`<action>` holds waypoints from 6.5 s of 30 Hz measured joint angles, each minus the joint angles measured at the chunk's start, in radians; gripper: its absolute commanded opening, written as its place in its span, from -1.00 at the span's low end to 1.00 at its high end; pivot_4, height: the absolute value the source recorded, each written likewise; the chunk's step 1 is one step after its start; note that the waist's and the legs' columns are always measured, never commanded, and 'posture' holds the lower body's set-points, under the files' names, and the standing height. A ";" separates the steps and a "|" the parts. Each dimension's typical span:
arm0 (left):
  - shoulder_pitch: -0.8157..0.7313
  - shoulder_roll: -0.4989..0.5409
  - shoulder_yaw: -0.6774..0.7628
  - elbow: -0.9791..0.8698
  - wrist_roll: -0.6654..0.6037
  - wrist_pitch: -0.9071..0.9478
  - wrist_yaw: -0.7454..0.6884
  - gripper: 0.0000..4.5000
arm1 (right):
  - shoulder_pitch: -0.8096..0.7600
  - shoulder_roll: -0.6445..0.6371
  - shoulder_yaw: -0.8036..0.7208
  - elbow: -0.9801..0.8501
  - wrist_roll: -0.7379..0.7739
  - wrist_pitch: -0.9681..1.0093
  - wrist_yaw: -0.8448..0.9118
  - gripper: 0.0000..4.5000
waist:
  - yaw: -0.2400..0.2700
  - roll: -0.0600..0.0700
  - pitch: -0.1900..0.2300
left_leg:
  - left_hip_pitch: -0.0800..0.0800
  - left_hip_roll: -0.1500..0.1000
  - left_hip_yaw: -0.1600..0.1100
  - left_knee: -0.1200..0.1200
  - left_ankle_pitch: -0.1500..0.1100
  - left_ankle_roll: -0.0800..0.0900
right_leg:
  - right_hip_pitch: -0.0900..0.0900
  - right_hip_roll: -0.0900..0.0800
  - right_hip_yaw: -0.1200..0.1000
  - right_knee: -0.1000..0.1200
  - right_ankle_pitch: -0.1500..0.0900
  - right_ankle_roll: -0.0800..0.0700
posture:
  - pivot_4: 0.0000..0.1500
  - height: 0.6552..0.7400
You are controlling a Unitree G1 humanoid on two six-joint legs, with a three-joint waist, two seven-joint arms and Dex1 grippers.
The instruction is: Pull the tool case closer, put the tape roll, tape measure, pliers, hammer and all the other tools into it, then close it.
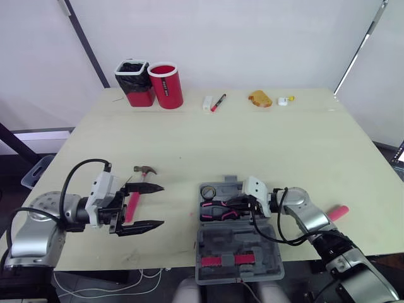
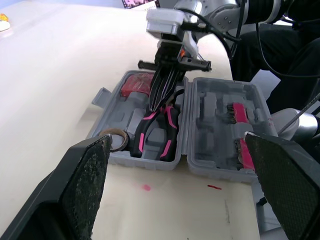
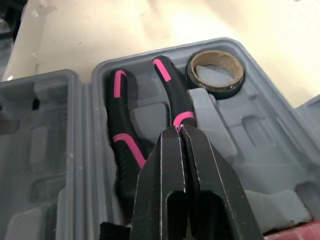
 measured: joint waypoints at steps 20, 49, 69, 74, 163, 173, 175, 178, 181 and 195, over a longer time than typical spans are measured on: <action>0.024 -0.016 -0.024 -0.007 0.017 -0.007 0.000 1.00 | -0.064 0.001 0.127 0.187 -0.175 -0.206 -0.091 -0.97 | 0.002 -0.001 -0.028 | 0.038 0.004 -0.002 -0.002 0.000 0.000 | 0.030 -0.004 0.002 0.000 -0.004 -0.002 | 1.00 1.00; 0.256 -0.164 0.120 -0.082 -0.022 0.021 0.266 1.00 | 0.373 -0.138 -0.349 -0.411 0.140 -0.032 -0.183 -0.97 | 0.005 0.006 -0.006 | -0.001 0.000 0.000 -0.003 0.000 0.000 | -0.001 -0.004 0.000 -0.003 -0.001 -0.001 | 1.00 1.00; 0.455 -0.260 0.391 0.173 0.019 -0.095 0.484 1.00 | 0.937 -0.226 -0.933 -0.333 0.411 -0.111 -0.120 0.99 | 0.002 0.002 -0.004 | 0.004 0.002 -0.001 -0.002 0.000 0.000 | 0.002 -0.005 0.000 -0.004 -0.006 0.000 | 1.00 1.00; 0.462 -0.261 0.402 0.213 0.019 -0.112 0.482 1.00 | 0.967 -0.224 -0.948 -0.245 0.414 -0.147 -0.080 0.99 | 0.004 0.002 -0.004 | 0.003 0.003 -0.002 -0.003 0.000 0.000 | 0.001 -0.006 0.000 -0.004 -0.006 -0.001 | 1.00 1.00; -0.167 -0.338 -0.391 0.381 0.413 -0.136 0.231 -0.98 | 0.270 -0.261 -0.164 0.004 -0.022 -0.282 0.088 -0.97 | 0.005 0.003 -0.005 | 0.013 -0.001 0.000 0.000 0.000 0.000 | 0.013 0.000 0.000 0.000 -0.001 -0.001 | 1.00 1.00; -0.179 -0.352 -0.385 0.381 0.408 -0.085 0.238 -0.98 | 0.267 -0.253 -0.169 -0.005 -0.009 -0.228 0.089 -0.97 | 0.005 0.003 -0.005 | 0.013 -0.001 0.000 0.000 0.000 0.000 | 0.013 0.000 0.000 0.000 -0.001 -0.001 | 1.00 1.00; -0.187 -0.356 -0.382 0.385 0.408 -0.076 0.244 -0.98 | 0.261 -0.251 -0.169 -0.001 -0.007 -0.223 0.089 -0.97 | 0.005 0.003 -0.005 | 0.014 -0.001 0.000 0.000 0.000 0.000 | 0.013 0.000 0.000 0.000 0.000 -0.001 | 1.00 1.00; -0.208 -0.360 -0.378 0.405 0.409 -0.068 0.263 -0.98 | 0.253 -0.244 -0.171 0.007 -0.005 -0.213 0.086 -0.97 | 0.004 0.003 -0.005 | 0.014 -0.001 -0.001 0.000 0.000 0.000 | 0.013 0.000 0.000 0.000 0.000 -0.001 | 1.00 1.00; -0.238 -0.357 -0.376 0.439 0.410 -0.072 0.269 -0.98 | 0.243 -0.232 -0.171 0.012 -0.005 -0.207 0.078 -0.97 | 0.002 0.003 -0.005 | 0.014 -0.001 -0.001 0.000 0.000 0.000 | 0.013 0.000 0.000 0.000 0.000 -0.001 | 1.00 1.00; -0.302 -0.339 -0.350 0.536 0.414 -0.108 0.294 -0.98 | 0.141 -0.149 -0.167 0.107 -0.052 -0.206 -0.009 -0.97 | -0.004 0.002 -0.005 | 0.013 0.001 -0.001 0.000 0.000 0.000 | 0.012 0.002 0.001 0.000 0.000 -0.001 | 1.00 1.00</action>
